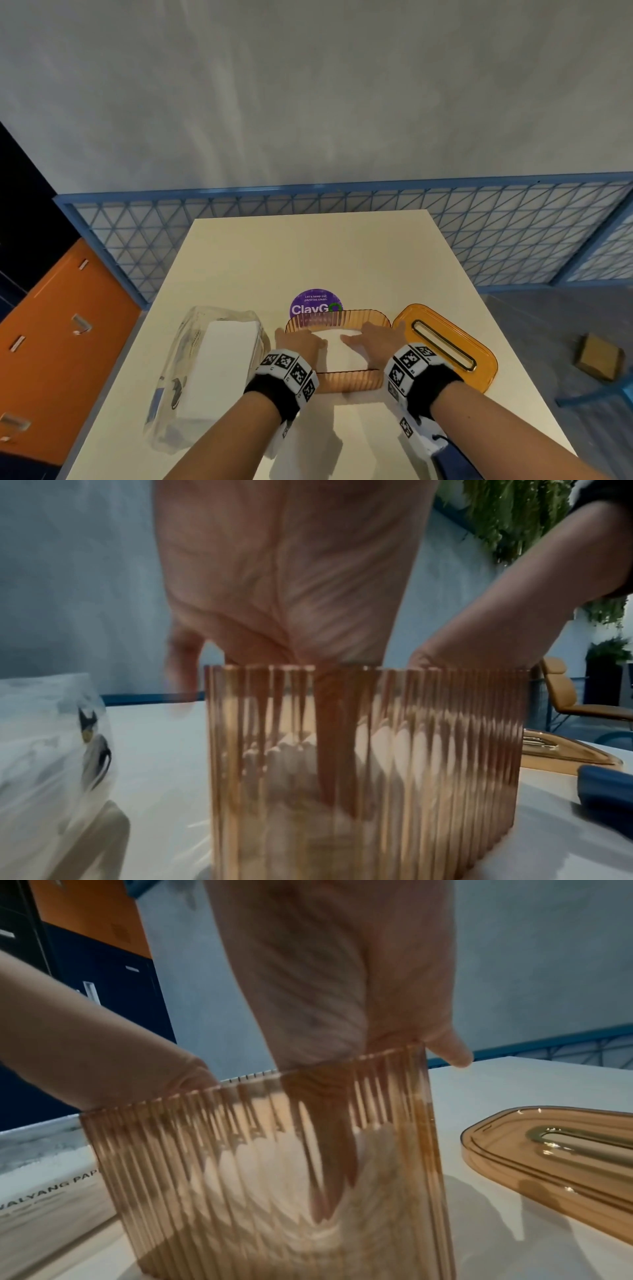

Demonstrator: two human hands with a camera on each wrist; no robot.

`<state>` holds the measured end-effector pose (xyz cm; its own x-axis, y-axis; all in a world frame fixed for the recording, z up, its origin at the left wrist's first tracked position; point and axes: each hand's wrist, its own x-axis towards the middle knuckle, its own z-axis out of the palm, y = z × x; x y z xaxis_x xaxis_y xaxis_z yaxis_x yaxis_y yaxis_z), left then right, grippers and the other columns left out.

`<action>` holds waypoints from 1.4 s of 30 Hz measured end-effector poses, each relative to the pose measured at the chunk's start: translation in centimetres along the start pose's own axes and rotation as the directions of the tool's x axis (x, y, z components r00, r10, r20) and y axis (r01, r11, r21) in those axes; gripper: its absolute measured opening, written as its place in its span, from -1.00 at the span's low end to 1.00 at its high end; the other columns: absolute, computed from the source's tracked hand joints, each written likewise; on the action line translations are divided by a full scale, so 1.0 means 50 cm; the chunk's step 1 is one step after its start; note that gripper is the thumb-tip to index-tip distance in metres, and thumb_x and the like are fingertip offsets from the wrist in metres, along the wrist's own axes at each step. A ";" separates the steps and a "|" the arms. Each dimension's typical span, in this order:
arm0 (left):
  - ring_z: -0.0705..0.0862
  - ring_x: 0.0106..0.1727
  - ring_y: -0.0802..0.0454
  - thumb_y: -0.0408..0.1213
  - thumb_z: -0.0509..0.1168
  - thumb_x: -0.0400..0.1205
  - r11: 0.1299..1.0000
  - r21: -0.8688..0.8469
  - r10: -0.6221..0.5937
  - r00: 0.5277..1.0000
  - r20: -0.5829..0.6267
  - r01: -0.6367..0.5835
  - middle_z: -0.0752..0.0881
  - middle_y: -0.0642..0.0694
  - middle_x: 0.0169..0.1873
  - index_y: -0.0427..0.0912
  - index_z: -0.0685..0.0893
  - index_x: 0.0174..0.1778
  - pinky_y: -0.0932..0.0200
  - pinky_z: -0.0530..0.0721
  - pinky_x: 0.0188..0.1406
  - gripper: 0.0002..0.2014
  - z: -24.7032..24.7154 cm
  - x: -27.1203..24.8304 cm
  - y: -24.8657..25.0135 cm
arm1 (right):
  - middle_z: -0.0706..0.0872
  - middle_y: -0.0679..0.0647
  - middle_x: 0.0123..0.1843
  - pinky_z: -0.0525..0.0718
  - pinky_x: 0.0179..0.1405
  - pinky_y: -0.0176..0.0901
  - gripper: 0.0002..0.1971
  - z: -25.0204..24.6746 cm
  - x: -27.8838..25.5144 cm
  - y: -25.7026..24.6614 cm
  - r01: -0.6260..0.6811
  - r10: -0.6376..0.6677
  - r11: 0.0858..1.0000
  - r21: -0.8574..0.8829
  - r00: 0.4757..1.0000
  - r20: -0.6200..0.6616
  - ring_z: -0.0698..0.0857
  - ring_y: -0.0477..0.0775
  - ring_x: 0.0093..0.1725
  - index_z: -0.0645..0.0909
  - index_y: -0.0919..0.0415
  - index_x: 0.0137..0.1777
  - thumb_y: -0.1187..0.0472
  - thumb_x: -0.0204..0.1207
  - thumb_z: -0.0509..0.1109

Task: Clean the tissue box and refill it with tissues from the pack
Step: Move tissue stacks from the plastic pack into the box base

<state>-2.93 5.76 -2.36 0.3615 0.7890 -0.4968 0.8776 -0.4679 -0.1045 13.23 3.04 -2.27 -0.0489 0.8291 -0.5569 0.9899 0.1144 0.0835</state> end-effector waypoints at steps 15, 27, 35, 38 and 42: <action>0.56 0.25 -0.16 -0.31 0.19 0.65 0.695 -0.707 -0.569 0.702 -0.428 0.132 0.62 -0.18 0.22 -0.19 0.61 0.26 -0.04 0.57 0.14 -0.72 0.030 -0.108 -0.137 | 0.62 0.09 0.21 0.55 0.11 -0.17 -0.70 0.040 -0.038 0.077 0.291 0.154 0.801 0.523 0.744 -0.650 0.61 0.06 0.18 0.57 0.13 0.34 0.27 0.65 0.20; 0.42 0.41 -0.06 0.04 0.28 0.60 0.668 -0.543 -0.639 0.767 -0.066 0.509 0.40 -0.10 0.33 -0.16 0.38 0.38 -0.01 0.57 0.17 -0.49 0.134 -0.072 -0.151 | 0.38 0.21 0.56 0.38 0.51 0.04 -0.53 0.092 0.006 0.055 0.090 0.259 0.573 0.815 0.923 -0.284 0.40 0.19 0.52 0.11 0.14 0.62 0.08 0.74 -0.07; 0.54 0.31 -0.09 -0.08 0.03 0.73 0.702 -0.545 -0.608 0.784 -0.124 0.458 0.50 -0.14 0.28 -0.22 0.49 0.27 0.06 0.56 0.10 -0.66 0.135 -0.081 -0.155 | 0.52 0.26 0.43 0.54 0.32 0.04 -0.56 0.091 0.009 0.053 0.075 0.271 0.617 0.783 0.914 -0.301 0.55 0.23 0.35 0.12 0.12 0.60 0.11 0.74 -0.06; 0.54 0.31 -0.10 -0.04 0.01 0.74 0.706 -0.545 -0.604 0.786 -0.131 0.452 0.51 -0.16 0.26 -0.23 0.51 0.25 0.05 0.56 0.12 -0.63 0.138 -0.083 -0.159 | 0.53 0.26 0.41 0.56 0.30 0.03 -0.56 0.087 0.008 0.053 0.063 0.269 0.621 0.781 0.919 -0.287 0.56 0.23 0.34 0.11 0.12 0.60 0.11 0.74 -0.06; 0.55 0.29 -0.12 -0.03 -0.01 0.74 0.688 -0.571 -0.621 0.770 -0.143 0.448 0.53 -0.18 0.24 -0.25 0.54 0.24 0.03 0.56 0.13 -0.60 0.140 -0.080 -0.161 | 0.53 0.28 0.40 0.56 0.30 0.06 -0.56 0.086 0.005 0.053 0.066 0.264 0.613 0.788 0.922 -0.283 0.57 0.24 0.32 0.11 0.12 0.60 0.11 0.74 -0.06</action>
<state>-13.68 3.57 -5.56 -0.2215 0.9556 -0.1944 0.9454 0.2593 0.1976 16.40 1.20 -5.75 0.1789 0.9496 -0.2573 0.7080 -0.3059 -0.6366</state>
